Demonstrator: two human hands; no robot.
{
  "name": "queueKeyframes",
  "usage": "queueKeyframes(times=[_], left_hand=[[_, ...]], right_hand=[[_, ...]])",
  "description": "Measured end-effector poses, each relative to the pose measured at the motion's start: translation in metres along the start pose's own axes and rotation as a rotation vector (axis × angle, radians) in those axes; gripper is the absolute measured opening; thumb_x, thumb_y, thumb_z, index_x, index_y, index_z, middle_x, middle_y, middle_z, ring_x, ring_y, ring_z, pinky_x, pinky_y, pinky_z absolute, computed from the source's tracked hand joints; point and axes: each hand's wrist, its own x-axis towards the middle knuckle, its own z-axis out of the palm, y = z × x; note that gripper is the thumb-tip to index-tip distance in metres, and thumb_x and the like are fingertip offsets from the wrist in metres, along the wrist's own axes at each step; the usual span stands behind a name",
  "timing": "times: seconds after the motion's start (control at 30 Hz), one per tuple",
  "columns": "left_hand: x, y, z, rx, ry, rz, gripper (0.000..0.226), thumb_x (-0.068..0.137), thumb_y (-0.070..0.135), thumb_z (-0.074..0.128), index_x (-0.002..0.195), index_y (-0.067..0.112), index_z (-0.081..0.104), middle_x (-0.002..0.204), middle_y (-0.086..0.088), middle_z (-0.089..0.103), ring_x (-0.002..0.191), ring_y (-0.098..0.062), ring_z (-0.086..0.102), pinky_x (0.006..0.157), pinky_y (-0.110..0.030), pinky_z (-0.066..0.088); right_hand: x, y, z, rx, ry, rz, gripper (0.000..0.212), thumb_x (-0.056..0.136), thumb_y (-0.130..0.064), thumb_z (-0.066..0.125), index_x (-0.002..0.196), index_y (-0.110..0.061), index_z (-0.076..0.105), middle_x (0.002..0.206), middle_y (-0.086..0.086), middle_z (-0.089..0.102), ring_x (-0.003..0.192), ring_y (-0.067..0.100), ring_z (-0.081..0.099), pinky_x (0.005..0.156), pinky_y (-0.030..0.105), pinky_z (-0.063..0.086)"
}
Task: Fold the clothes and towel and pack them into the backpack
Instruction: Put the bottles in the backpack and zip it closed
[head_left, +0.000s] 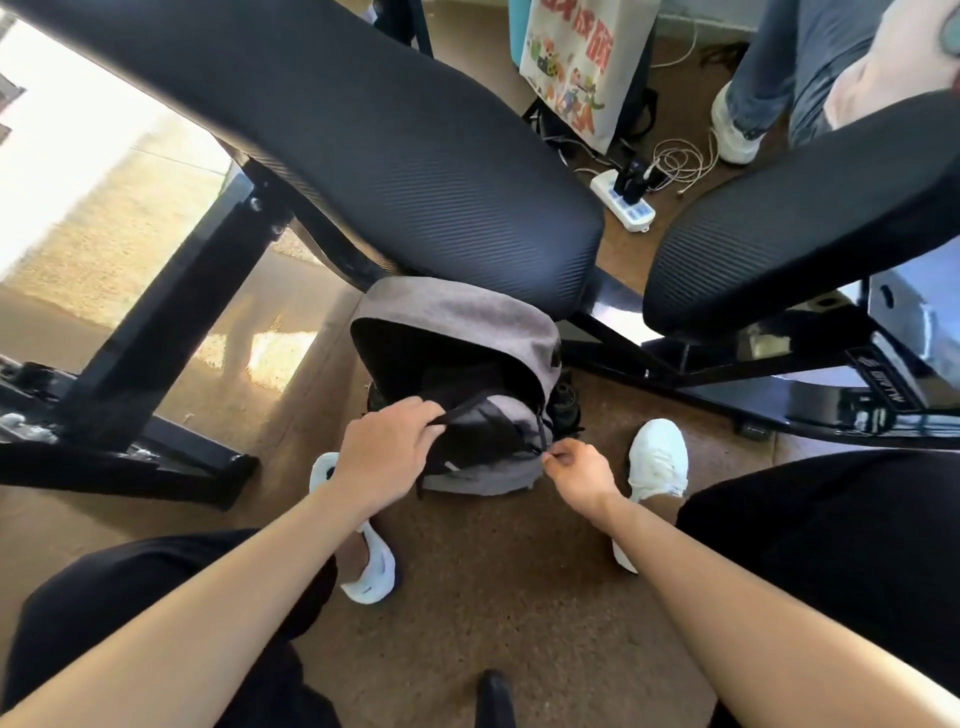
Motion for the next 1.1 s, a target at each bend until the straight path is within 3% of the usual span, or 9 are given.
queueKeyframes(times=[0.1,0.17,0.3,0.4,0.5,0.63,0.77,0.97,1.1], left_hand=[[0.011,0.015,-0.009,-0.019,0.116,0.087,0.019,0.102,0.028,0.058,0.114,0.022,0.071,0.096,0.007,0.066,0.083,-0.015,0.067,0.058,-0.010,0.024],[0.021,0.025,-0.009,-0.062,0.187,0.099,0.017,0.100,0.024,0.062,0.111,0.018,0.073,0.094,0.004,0.068,0.083,-0.016,0.066,0.061,-0.007,0.027],[0.041,0.035,-0.004,-0.089,0.259,0.113,0.018,0.098,0.021,0.064,0.112,0.016,0.075,0.095,0.000,0.069,0.085,-0.018,0.065,0.072,-0.015,0.034],[0.048,0.034,-0.010,-0.112,0.228,0.114,0.020,0.099,0.022,0.063,0.114,0.016,0.074,0.095,0.001,0.068,0.086,-0.014,0.064,0.069,-0.005,0.026],[0.046,0.032,-0.017,-0.121,0.198,0.132,0.020,0.098,0.021,0.064,0.115,0.015,0.074,0.092,0.003,0.066,0.083,-0.012,0.063,0.064,-0.004,0.024],[0.049,0.027,-0.021,-0.117,0.194,0.166,0.019,0.098,0.022,0.066,0.113,0.017,0.075,0.090,0.005,0.066,0.082,-0.013,0.064,0.062,-0.007,0.026],[0.054,0.022,-0.028,-0.095,0.152,0.207,0.020,0.097,0.026,0.066,0.113,0.021,0.076,0.090,0.006,0.066,0.081,-0.016,0.065,0.060,-0.024,0.038],[0.052,0.022,-0.030,-0.081,0.136,0.238,0.019,0.097,0.029,0.067,0.112,0.023,0.077,0.092,0.007,0.067,0.080,-0.017,0.067,0.056,-0.023,0.034],[0.056,0.024,-0.030,-0.079,0.130,0.211,0.022,0.098,0.032,0.064,0.116,0.025,0.075,0.096,0.007,0.069,0.086,-0.017,0.067,0.059,-0.024,0.033]], right_hand=[[0.018,-0.007,0.006,0.227,0.062,0.081,0.044,0.099,-0.039,0.060,0.136,-0.016,0.056,0.115,0.010,0.070,0.101,0.027,0.067,0.093,0.041,0.055],[0.028,-0.007,0.010,0.293,0.085,0.113,0.048,0.099,-0.039,0.061,0.140,-0.015,0.052,0.115,0.013,0.070,0.095,0.026,0.064,0.085,0.039,0.053],[0.045,-0.002,0.018,0.334,0.085,0.162,0.044,0.104,-0.033,0.052,0.145,-0.017,0.046,0.123,0.013,0.067,0.098,0.027,0.062,0.092,0.043,0.054],[0.057,-0.005,0.019,0.352,0.063,0.174,0.039,0.106,-0.033,0.047,0.140,-0.015,0.052,0.117,0.011,0.067,0.101,0.025,0.061,0.093,0.041,0.052],[0.054,-0.017,0.013,0.266,0.058,0.113,0.032,0.106,-0.027,0.049,0.129,-0.007,0.057,0.111,0.005,0.063,0.108,0.026,0.061,0.103,0.047,0.050],[0.044,-0.024,0.001,0.150,0.074,-0.036,0.016,0.104,-0.025,0.053,0.092,-0.017,0.061,0.083,-0.003,0.060,0.078,0.015,0.057,0.069,0.031,0.045],[0.038,-0.028,-0.013,0.216,0.090,-0.021,0.028,0.105,-0.035,0.052,0.089,-0.014,0.062,0.080,0.003,0.060,0.071,0.017,0.053,0.065,0.036,0.042],[0.028,-0.041,-0.028,0.447,-0.023,0.166,0.031,0.108,-0.029,0.044,0.082,-0.016,0.053,0.069,0.002,0.049,0.053,0.012,0.038,0.045,0.023,0.028],[0.010,-0.076,-0.041,0.482,0.042,0.078,0.033,0.106,-0.025,0.049,0.075,-0.016,0.052,0.061,0.000,0.042,0.049,0.010,0.035,0.041,0.021,0.026]])
